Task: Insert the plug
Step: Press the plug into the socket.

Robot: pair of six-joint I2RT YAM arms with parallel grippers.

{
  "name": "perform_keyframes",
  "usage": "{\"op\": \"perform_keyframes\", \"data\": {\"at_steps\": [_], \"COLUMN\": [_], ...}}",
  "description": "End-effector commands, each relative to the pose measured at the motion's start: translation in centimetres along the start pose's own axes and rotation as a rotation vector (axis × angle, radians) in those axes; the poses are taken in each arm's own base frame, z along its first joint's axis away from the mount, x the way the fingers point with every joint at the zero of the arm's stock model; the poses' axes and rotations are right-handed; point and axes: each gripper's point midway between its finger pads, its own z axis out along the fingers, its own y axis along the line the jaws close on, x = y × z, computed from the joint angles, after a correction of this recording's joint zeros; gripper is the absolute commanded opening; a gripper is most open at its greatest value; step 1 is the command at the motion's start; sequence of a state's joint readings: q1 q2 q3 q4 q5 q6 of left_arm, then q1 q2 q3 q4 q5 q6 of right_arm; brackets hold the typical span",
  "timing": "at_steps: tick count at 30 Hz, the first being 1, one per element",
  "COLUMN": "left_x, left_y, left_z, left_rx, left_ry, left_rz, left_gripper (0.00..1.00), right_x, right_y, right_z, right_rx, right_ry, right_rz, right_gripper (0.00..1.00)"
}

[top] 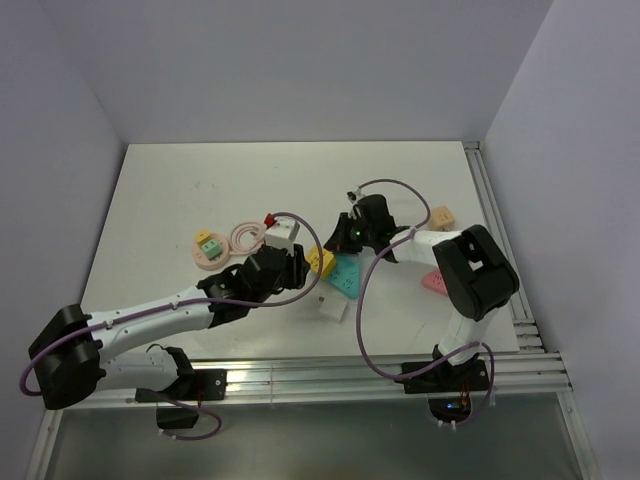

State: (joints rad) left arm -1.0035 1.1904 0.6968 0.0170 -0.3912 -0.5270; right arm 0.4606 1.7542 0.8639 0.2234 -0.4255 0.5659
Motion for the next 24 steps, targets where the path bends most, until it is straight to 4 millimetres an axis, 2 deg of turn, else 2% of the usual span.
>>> {"op": "perform_keyframes", "data": {"at_steps": [1, 4, 7, 9, 11, 13, 14, 17, 19, 21, 24], "left_x": [-1.9, -2.3, -2.6, -2.8, -3.1, -3.4, -3.7, -3.9, -3.9, -4.0, -4.1], "left_y": [-0.3, -0.4, -0.5, -0.8, -0.7, -1.0, -1.1, -1.5, -1.7, -1.9, -2.2], "left_z": [0.1, 0.4, 0.9, 1.1, 1.4, 1.6, 1.7, 1.9, 2.1, 2.3, 2.2], "left_rx": [-0.003, -0.001, 0.011, 0.024, 0.023, 0.036, 0.039, 0.057, 0.07, 0.075, 0.104], "left_ry": [-0.04, -0.047, -0.051, -0.049, -0.051, -0.056, -0.061, -0.065, -0.061, -0.064, -0.074], "left_rz": [0.026, 0.031, 0.037, 0.043, 0.052, 0.061, 0.061, 0.075, 0.094, 0.107, 0.109], "left_gripper": [0.45, 0.45, 0.46, 0.48, 0.53, 0.62, 0.63, 0.64, 0.65, 0.65, 0.64], "right_x": [-2.5, -3.6, -4.2, -4.6, -4.4, -5.1, -4.8, -4.8, -4.5, -3.4, -2.5], "right_y": [-0.2, -0.4, -0.4, -0.9, -2.1, -3.1, -3.8, -4.9, -5.5, -6.4, -6.7], "right_z": [-1.8, -3.1, -4.4, -5.3, -5.9, -6.7, -7.0, -7.7, -7.4, -6.7, -5.8], "right_rx": [0.021, 0.028, 0.024, 0.058, 0.121, 0.201, 0.24, 0.315, 0.35, 0.368, 0.358], "right_ry": [-0.103, -0.153, -0.201, -0.233, -0.232, -0.265, -0.254, -0.268, -0.253, -0.214, -0.187], "right_rz": [-0.004, -0.004, -0.002, 0.003, 0.023, 0.024, 0.041, 0.06, 0.084, 0.107, 0.119], "right_gripper": [0.04, 0.07, 0.21, 0.36, 0.4, 0.53, 0.61, 0.65, 0.65, 0.66, 0.7]}}
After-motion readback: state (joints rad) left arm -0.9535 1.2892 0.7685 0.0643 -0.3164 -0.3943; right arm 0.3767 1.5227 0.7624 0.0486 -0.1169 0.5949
